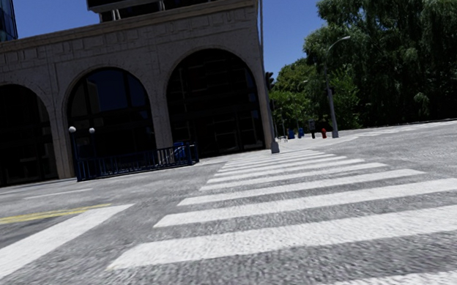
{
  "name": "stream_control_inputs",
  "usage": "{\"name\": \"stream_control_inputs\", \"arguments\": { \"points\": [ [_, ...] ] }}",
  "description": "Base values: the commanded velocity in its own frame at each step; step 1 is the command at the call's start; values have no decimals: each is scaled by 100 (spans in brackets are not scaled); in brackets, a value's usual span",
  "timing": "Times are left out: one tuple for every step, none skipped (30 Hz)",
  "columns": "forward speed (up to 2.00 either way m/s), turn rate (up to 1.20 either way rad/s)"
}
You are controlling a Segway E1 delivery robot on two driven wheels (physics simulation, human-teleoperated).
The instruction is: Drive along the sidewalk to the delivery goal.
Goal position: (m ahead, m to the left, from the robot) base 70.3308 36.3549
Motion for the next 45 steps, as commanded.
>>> {"name": "stream_control_inputs", "arguments": {
  "points": [
    [200, 0],
    [200, 0],
    [200, 0],
    [200, 0],
    [200, 0],
    [200, 0],
    [200, 0],
    [200, 0],
    [200, 0],
    [200, 0],
    [200, 0],
    [200, 0],
    [200, 0],
    [200, 0],
    [200, 0],
    [200, 0],
    [200, 0],
    [200, 0],
    [200, 0],
    [200, 0],
    [200, 0],
    [200, 0],
    [200, -4],
    [200, -12],
    [200, -15],
    [200, -16],
    [200, -16],
    [200, -16],
    [200, -16],
    [200, -16],
    [200, -16],
    [200, -16],
    [200, -16],
    [200, -16],
    [200, -17],
    [200, -18],
    [200, -18],
    [200, -18],
    [200, -18],
    [200, -18],
    [200, -18],
    [200, -19],
    [200, -20],
    [200, -21],
    [200, -22]
  ]
}}
